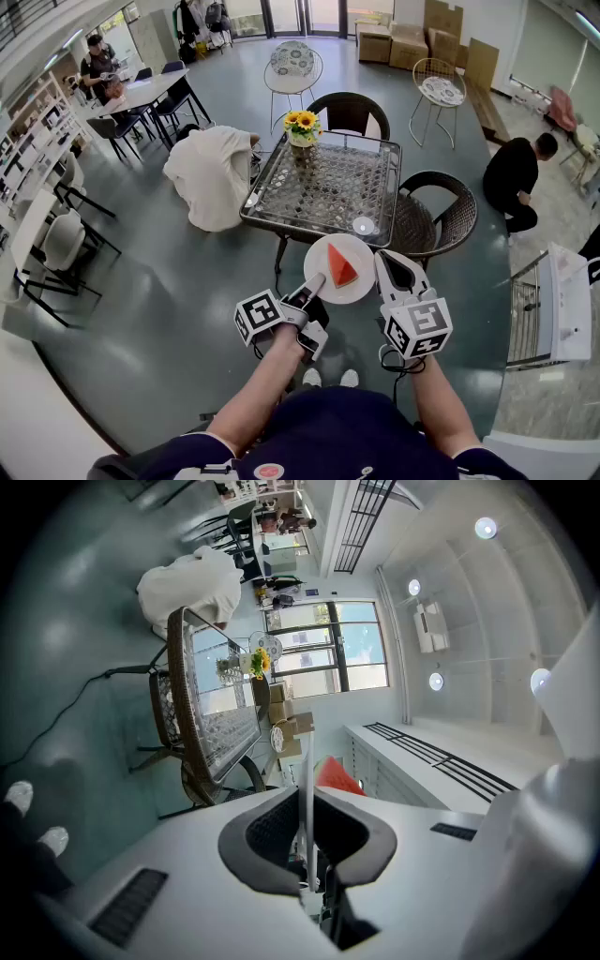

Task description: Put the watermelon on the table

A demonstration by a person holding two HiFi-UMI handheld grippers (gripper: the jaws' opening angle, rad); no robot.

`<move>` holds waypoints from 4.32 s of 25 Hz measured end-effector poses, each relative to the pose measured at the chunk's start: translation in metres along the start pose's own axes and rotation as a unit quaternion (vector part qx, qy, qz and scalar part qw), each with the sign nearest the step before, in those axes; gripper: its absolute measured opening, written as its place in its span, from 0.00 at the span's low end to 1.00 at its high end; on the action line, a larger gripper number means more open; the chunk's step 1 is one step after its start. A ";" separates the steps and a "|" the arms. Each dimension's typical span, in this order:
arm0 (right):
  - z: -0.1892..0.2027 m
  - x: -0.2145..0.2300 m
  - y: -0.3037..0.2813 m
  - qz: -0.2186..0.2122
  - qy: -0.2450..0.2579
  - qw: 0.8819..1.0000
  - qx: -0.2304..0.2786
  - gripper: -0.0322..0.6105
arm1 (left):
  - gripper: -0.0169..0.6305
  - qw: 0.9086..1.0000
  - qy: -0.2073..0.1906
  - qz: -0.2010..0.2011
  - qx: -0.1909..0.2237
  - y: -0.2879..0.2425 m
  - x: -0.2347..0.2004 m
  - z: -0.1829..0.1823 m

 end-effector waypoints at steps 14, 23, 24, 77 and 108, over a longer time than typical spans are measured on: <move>0.007 0.021 0.008 -0.001 -0.012 1.000 0.003 0.05 | 0.06 1.000 -0.006 -0.005 -0.001 -0.013 -0.003 0.018; 0.009 0.052 0.008 -0.016 -0.010 1.000 0.004 0.05 | 0.06 1.000 -0.010 -0.002 0.009 -0.038 -0.003 0.029; 0.009 0.055 0.007 -0.017 -0.010 1.000 0.004 0.05 | 0.06 1.000 -0.012 -0.002 0.010 -0.040 -0.001 0.029; 0.006 0.170 -0.325 0.052 -0.025 0.998 -0.039 0.05 | 0.06 0.998 -0.003 -0.004 -0.067 -0.284 -0.071 -0.240; 0.022 0.260 -0.387 -0.022 -0.017 0.997 -0.069 0.05 | 0.06 0.998 0.009 -0.059 -0.005 -0.369 -0.113 -0.239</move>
Point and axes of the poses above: the fingertips, and each gripper's own axes: y backward along the fingers, x to its right, z out of its underside, the point moved 7 cm from there along y, backward along the fingers, and after that the axes turned 1 degree about -y, right-handed, at the moved point
